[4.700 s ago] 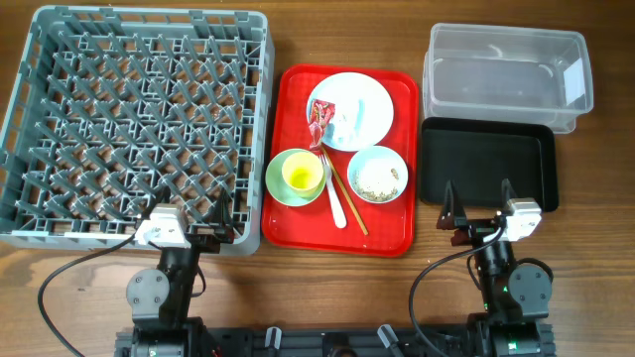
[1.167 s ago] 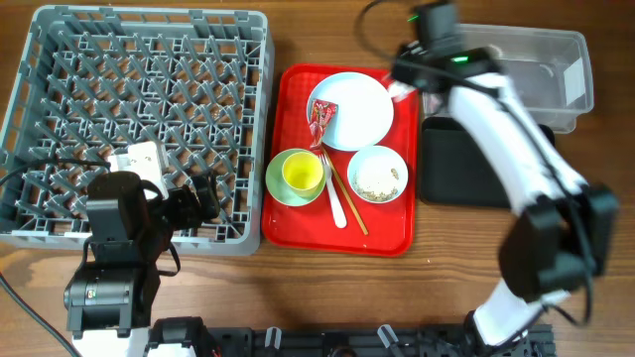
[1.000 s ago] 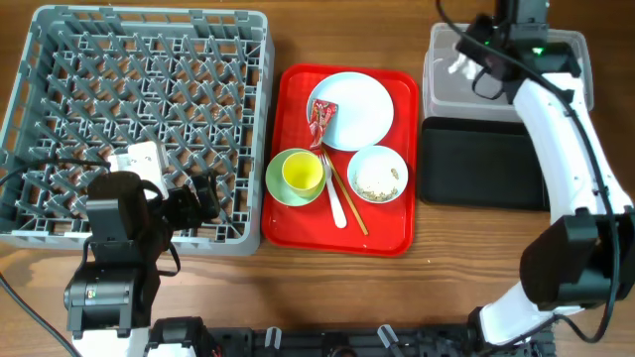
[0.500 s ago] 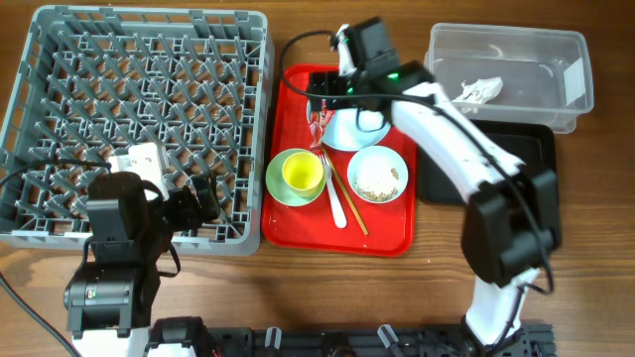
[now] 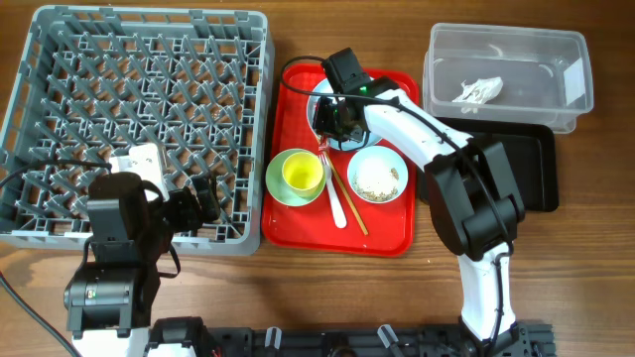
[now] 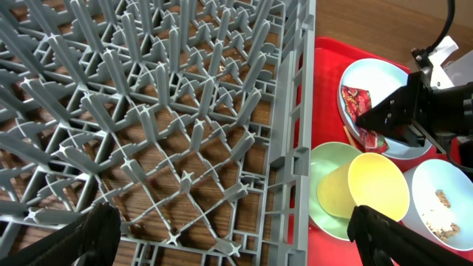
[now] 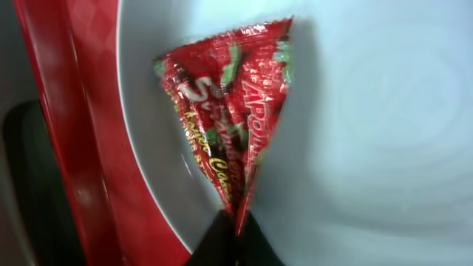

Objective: Sort waste into correct bins and load items into the dishwasher rack
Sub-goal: 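Reach the right gripper to the red wrapper on the white plate and grasp, then carry the wrapper right and drop it into the clear bin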

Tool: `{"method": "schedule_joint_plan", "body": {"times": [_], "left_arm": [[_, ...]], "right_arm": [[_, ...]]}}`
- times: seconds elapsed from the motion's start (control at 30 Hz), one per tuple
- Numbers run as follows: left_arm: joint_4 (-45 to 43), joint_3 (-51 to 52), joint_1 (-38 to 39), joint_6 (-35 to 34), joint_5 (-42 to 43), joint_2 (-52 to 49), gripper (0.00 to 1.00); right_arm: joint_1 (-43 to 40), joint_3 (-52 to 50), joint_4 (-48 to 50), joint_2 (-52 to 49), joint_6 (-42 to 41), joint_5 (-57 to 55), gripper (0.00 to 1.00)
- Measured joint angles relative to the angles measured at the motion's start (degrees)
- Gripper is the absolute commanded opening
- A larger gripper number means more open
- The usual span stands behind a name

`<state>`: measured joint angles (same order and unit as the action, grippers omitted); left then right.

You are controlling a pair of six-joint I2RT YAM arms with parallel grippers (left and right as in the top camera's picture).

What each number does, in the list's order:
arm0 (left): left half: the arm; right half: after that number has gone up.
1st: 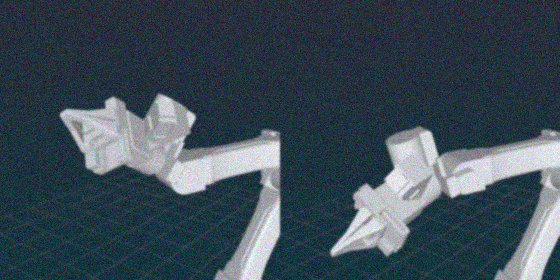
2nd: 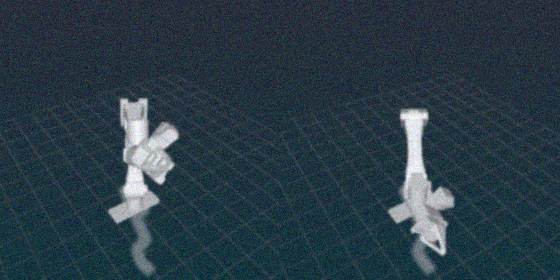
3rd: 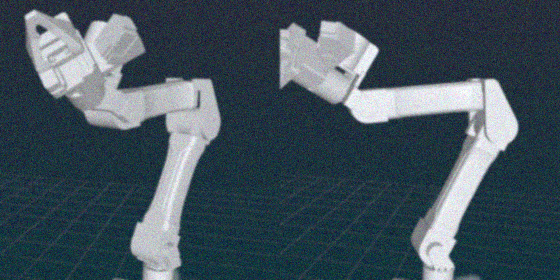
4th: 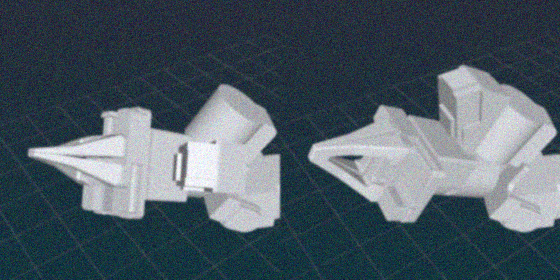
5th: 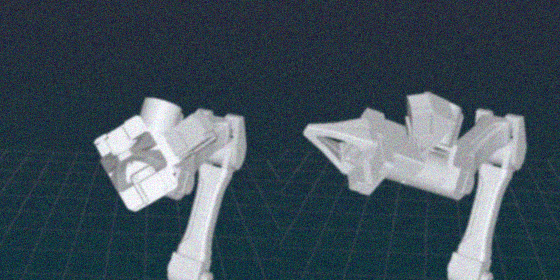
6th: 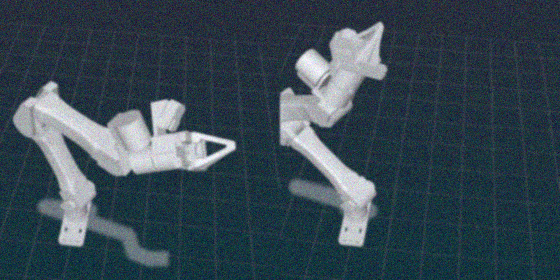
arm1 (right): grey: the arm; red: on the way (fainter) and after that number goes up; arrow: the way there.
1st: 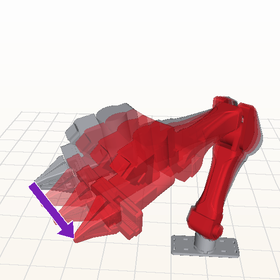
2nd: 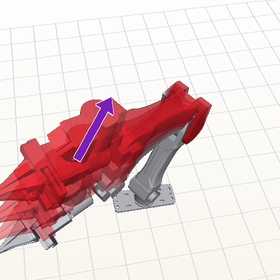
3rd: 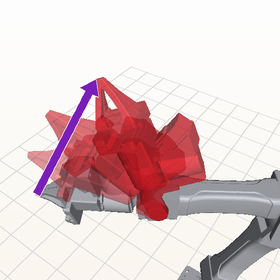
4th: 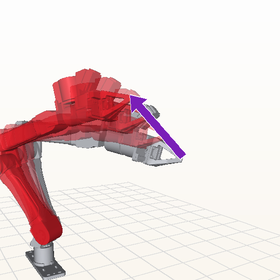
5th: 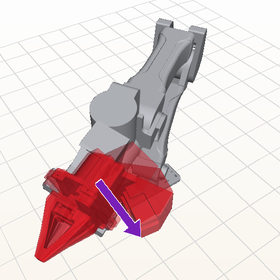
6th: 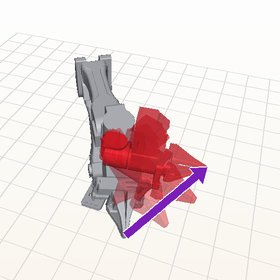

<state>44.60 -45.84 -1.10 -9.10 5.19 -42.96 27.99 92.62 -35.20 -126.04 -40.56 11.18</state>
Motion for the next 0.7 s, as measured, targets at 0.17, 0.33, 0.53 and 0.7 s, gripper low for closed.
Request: {"method": "schedule_joint_plan", "body": {"times": [0.17, 0.33, 0.53, 0.7], "left_arm": [[0.0, 0.0, 0.0, 0.0, 0.0, 0.0, 1.00], [0.0, 0.0, 0.0, 0.0, 0.0, 0.0, 1.00], [0.0, 0.0, 0.0, 0.0, 0.0, 0.0, 1.00], [0.0, 0.0, 0.0, 0.0, 0.0, 0.0, 1.00]], "right_arm": [[-4.1, -0.4, -3.9, 4.1, 4.1, 0.3, 0.04], [-17.6, -0.3, -7.3, 22.4, 10.5, -7.1, 0.19], [-29.9, -0.3, -3.8, 23.0, 17.7, -9.4, 0.89], [-28.9, 0.0, -15.1, 25.6, 24.1, 2.0, 0.89]]}}
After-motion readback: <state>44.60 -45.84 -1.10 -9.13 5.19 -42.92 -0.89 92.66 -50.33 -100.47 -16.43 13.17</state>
